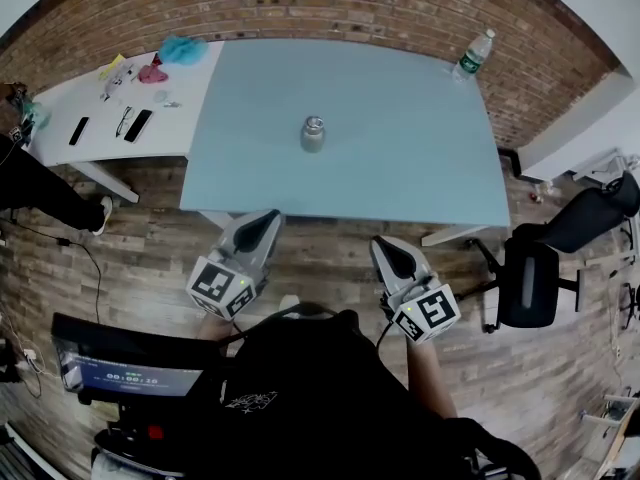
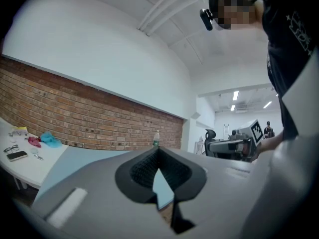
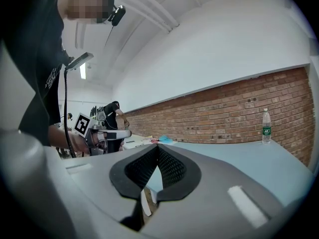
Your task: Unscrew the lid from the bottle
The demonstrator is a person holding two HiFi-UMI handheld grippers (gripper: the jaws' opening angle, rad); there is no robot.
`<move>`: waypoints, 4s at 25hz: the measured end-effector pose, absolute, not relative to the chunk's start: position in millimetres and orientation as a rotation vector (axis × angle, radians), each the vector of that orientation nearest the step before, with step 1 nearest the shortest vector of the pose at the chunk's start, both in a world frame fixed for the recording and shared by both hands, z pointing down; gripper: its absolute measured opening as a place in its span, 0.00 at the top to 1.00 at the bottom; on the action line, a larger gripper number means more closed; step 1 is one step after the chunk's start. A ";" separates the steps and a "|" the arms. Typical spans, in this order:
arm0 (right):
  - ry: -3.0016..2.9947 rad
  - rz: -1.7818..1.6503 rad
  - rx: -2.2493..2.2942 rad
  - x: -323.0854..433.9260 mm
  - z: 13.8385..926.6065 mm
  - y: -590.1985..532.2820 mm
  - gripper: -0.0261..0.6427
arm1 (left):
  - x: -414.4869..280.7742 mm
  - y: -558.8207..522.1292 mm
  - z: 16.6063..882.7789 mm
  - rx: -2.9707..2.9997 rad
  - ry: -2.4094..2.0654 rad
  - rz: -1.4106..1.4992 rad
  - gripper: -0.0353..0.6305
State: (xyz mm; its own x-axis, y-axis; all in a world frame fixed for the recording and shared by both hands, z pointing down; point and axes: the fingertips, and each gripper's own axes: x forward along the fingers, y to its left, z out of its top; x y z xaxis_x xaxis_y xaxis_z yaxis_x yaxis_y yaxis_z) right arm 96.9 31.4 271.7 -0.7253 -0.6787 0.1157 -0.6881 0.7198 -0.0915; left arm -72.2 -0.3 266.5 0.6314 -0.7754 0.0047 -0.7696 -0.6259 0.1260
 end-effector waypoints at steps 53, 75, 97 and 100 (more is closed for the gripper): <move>-2.928 0.223 1.016 48.9 270.9 -24.1 0.96 | -90.6 -58.7 277.8 2.721 -1.215 -0.061 0.95; -2.989 0.221 0.874 92.6 266.6 -92.4 0.96 | -53.3 -115.4 268.5 2.671 -1.382 -0.022 0.95; -3.009 0.289 0.709 115.2 284.3 -111.9 0.96 | -40.4 -129.5 274.0 2.587 -1.511 0.015 0.95; -3.003 0.290 0.702 114.2 286.0 -116.5 0.96 | -45.0 -130.8 277.6 2.572 -1.518 0.021 0.95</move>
State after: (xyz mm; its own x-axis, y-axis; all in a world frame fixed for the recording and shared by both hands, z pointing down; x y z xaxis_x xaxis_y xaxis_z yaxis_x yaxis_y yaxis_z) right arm 114.2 -116.5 286.0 -0.8962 -0.4354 0.0850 -0.4436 0.8797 -0.1713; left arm -45.0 -130.8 277.6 0.4865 -0.8690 0.0906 -0.8712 -0.4746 0.1258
